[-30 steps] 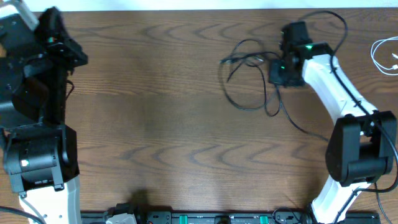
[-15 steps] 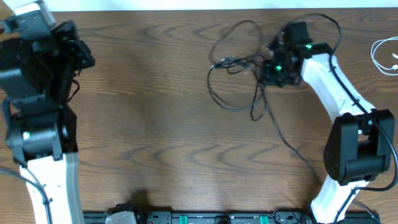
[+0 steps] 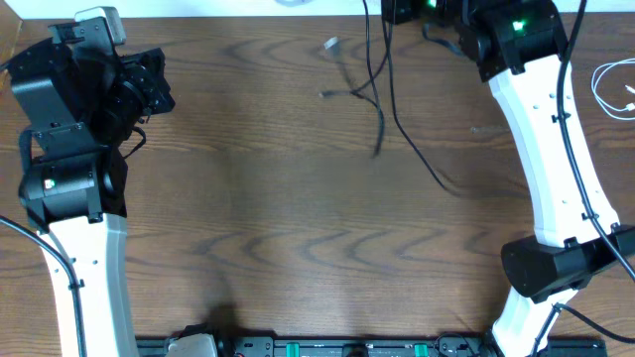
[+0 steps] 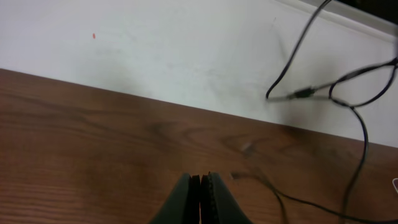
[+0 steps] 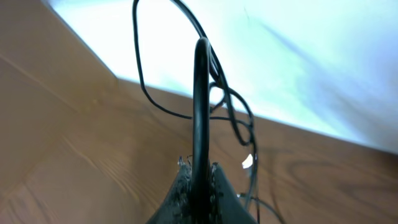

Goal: Untangle cables

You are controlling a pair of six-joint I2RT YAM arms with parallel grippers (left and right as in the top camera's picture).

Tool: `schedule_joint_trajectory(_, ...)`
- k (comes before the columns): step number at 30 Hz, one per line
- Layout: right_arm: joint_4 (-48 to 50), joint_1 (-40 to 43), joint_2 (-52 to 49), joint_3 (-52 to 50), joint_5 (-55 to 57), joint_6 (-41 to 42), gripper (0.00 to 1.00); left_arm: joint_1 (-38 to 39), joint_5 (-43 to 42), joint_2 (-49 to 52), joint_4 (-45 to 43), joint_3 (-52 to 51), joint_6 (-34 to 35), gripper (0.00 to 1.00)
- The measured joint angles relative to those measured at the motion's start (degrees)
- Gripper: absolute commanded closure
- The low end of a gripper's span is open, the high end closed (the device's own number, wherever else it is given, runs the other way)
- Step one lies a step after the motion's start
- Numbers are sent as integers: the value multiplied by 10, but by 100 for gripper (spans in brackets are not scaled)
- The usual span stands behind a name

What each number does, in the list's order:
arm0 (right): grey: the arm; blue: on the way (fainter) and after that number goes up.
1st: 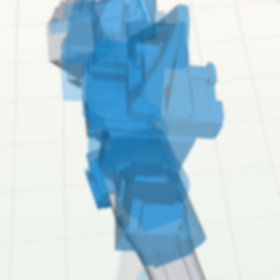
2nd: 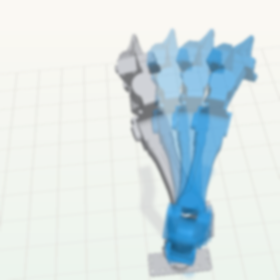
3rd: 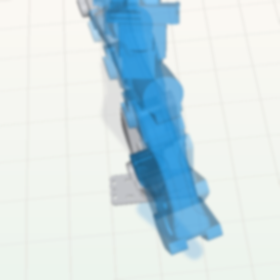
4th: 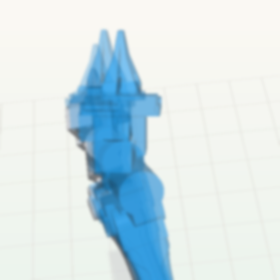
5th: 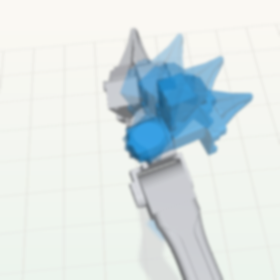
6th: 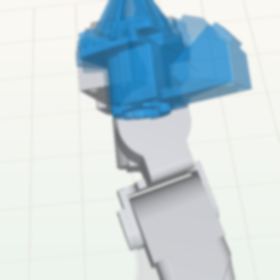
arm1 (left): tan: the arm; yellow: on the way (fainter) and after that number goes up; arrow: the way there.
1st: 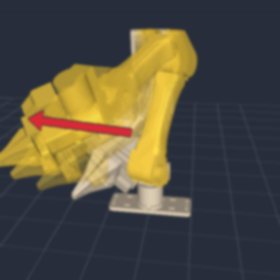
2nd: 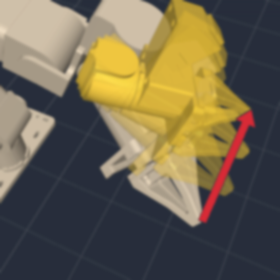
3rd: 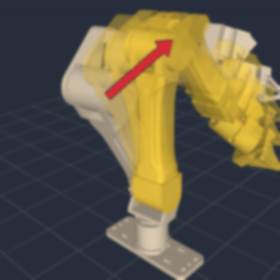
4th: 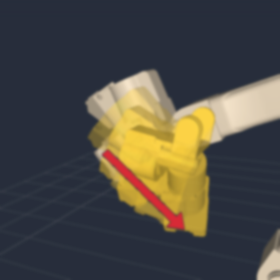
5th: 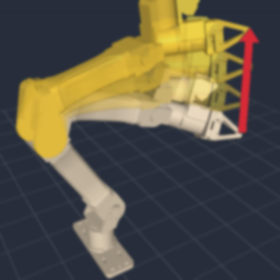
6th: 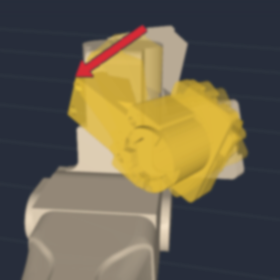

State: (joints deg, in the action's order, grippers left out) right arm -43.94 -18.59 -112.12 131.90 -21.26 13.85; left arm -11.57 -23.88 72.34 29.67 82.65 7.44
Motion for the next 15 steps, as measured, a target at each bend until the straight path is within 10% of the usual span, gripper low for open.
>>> schedule_joint_trajectory(8,-35,-18,0,-10,17,125,84,0,-3,0,33,0,0,93)
schedule_joint_trajectory(15,-144,-71,0,-51,90,151,42,7,-25,3,63,0,-23,92)
